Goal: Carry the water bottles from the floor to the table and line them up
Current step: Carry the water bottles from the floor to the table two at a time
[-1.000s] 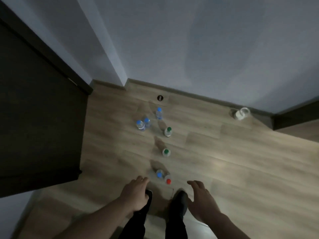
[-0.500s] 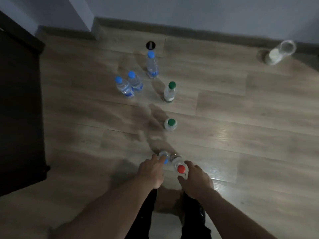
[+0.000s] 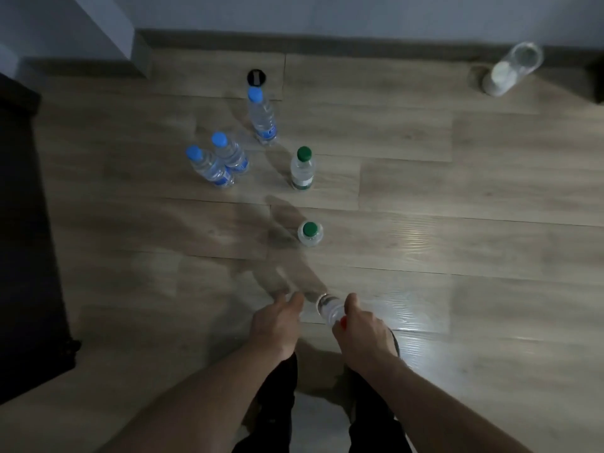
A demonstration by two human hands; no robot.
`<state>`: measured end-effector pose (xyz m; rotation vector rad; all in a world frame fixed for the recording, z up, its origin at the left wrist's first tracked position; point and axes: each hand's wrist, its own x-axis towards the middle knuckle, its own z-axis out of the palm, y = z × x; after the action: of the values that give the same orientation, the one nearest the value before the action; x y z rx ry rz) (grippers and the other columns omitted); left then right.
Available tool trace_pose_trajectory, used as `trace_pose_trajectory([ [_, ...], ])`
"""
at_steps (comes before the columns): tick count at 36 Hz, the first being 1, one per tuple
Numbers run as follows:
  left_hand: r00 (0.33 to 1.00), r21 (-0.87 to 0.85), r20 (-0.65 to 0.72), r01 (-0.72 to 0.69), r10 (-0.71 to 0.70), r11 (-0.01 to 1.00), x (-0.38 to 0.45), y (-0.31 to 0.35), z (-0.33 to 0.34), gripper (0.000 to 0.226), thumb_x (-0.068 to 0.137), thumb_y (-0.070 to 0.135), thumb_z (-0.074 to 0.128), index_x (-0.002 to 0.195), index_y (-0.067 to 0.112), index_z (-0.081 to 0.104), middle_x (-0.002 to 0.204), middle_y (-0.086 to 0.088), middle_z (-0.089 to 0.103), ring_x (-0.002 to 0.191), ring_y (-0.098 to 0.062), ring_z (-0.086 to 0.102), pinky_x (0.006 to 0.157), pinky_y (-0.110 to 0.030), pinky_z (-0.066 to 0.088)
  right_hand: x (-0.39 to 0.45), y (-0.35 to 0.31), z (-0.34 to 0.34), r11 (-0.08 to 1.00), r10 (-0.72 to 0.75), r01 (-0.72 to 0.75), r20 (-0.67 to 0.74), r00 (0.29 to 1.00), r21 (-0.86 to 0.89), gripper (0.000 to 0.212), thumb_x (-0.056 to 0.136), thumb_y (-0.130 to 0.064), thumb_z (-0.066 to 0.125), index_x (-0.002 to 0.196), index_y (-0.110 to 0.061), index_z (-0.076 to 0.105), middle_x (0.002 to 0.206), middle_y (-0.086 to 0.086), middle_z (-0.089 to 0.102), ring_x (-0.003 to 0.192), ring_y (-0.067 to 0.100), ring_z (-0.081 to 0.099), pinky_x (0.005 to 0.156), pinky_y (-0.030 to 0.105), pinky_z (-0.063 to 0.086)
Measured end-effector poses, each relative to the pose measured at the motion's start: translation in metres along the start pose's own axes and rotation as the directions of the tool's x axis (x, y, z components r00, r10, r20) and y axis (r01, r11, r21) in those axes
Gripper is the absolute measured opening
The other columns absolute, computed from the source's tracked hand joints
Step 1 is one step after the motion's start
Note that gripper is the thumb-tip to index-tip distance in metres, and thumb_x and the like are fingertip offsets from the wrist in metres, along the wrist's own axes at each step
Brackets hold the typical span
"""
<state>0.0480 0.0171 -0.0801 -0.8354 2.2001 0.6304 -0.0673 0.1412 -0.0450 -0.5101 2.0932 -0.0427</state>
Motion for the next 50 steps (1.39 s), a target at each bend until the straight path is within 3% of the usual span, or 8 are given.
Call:
trace_pose_trajectory([
  [8, 0.992, -0.108, -0.124, -0.031, 0.018, 0.994, -0.144, 0.008, -0.138, 0.019, 0.101, 0.046, 0.046, 0.105, 0.032, 0.036, 0.093, 0.002, 0.066, 0.078, -0.023, 0.066, 0.062, -0.033, 0.045, -0.153, -0.029, -0.105, 0.990, -0.028, 0.036, -0.055, 0.998, 0.140, 0.014, 0.098, -0.029, 0.043, 0.104, -0.019, 0.036, 0.098, 0.019, 0.069, 0.090, 0.040, 0.065, 0.069, 0.042, 0.049],
  [11, 0.985, -0.109, -0.164, -0.061, 0.043, 0.992, -0.217, 0.025, -0.206, 0.022, 0.101, 0.045, 0.048, 0.109, 0.028, 0.037, 0.099, 0.000, 0.068, 0.084, -0.026, 0.068, 0.064, -0.033, 0.043, -0.231, -0.046, -0.155, 0.984, -0.018, 0.037, -0.105, 0.994, 0.174, 0.016, 0.098, -0.030, 0.044, 0.108, -0.019, 0.039, 0.102, 0.020, 0.069, 0.091, 0.041, 0.064, 0.067, 0.039, 0.043],
  [15, 0.961, -0.078, -0.229, -0.177, 0.156, 0.981, -0.317, 0.048, -0.292, 0.027, 0.099, 0.043, 0.053, 0.115, 0.024, 0.043, 0.104, -0.002, 0.069, 0.089, -0.030, 0.067, 0.066, -0.036, 0.043, -0.340, -0.062, -0.217, 0.976, -0.016, 0.061, -0.208, 0.978, 0.209, 0.017, 0.098, -0.036, 0.045, 0.108, -0.025, 0.038, 0.099, 0.019, 0.070, 0.085, 0.041, 0.066, 0.070, 0.045, 0.053],
  [23, 0.818, 0.029, -0.435, -0.406, 0.377, 0.914, -0.464, 0.106, -0.402, 0.021, 0.096, 0.046, 0.054, 0.105, 0.030, 0.045, 0.097, 0.006, 0.066, 0.081, -0.027, 0.066, 0.060, -0.032, 0.038, -0.499, -0.053, -0.289, 0.941, -0.026, 0.177, -0.459, 0.888, 0.288, 0.021, 0.093, -0.045, 0.053, 0.105, -0.032, 0.041, 0.081, 0.006, 0.067, 0.076, 0.038, 0.065, 0.059, 0.038, 0.044],
  [34, 0.731, 0.129, -0.457, -0.510, 0.507, 0.851, -0.525, 0.249, -0.427, 0.027, 0.093, 0.046, 0.062, 0.092, 0.042, 0.035, 0.070, 0.018, 0.048, 0.058, 0.003, 0.046, 0.048, -0.020, 0.023, -0.596, 0.046, -0.351, 0.870, 0.038, 0.293, -0.646, 0.762, 0.396, 0.032, 0.078, -0.061, 0.044, 0.097, -0.036, 0.045, 0.069, 0.001, 0.066, 0.066, 0.024, 0.068, 0.063, 0.043, 0.055],
  [40, 0.690, 0.139, -0.473, -0.555, 0.547, 0.820, -0.544, 0.349, -0.421, 0.020, 0.094, 0.047, 0.058, 0.094, 0.039, 0.040, 0.077, 0.015, 0.056, 0.066, -0.007, 0.054, 0.054, -0.031, 0.038, -0.627, 0.136, -0.384, 0.852, 0.072, 0.324, -0.705, 0.705, 0.411, 0.028, 0.078, -0.058, 0.049, 0.097, -0.037, 0.048, 0.068, -0.003, 0.065, 0.062, 0.016, 0.066, 0.061, 0.043, 0.054],
  [44, 0.652, 0.121, -0.501, -0.598, 0.569, 0.792, -0.559, 0.418, -0.414, 0.017, 0.093, 0.047, 0.058, 0.097, 0.041, 0.042, 0.085, 0.017, 0.058, 0.073, -0.007, 0.056, 0.066, -0.036, 0.050, -0.651, 0.200, -0.413, 0.871, 0.064, 0.330, -0.751, 0.657, 0.363, 0.027, 0.080, -0.058, 0.048, 0.098, -0.038, 0.048, 0.071, -0.008, 0.062, 0.064, 0.009, 0.061, 0.059, 0.036, 0.049],
  [50, 0.588, 0.101, -0.535, -0.668, 0.606, 0.737, -0.575, 0.511, -0.411, 0.017, 0.089, 0.051, 0.056, 0.096, 0.040, 0.044, 0.074, 0.016, 0.057, 0.068, -0.007, 0.056, 0.063, -0.036, 0.052, -0.685, 0.282, -0.461, 0.905, 0.054, 0.316, -0.813, 0.580, 0.286, 0.015, 0.089, -0.047, 0.061, 0.094, -0.039, 0.050, 0.070, -0.013, 0.058, 0.063, 0.000, 0.054, 0.051, 0.017, 0.035],
])
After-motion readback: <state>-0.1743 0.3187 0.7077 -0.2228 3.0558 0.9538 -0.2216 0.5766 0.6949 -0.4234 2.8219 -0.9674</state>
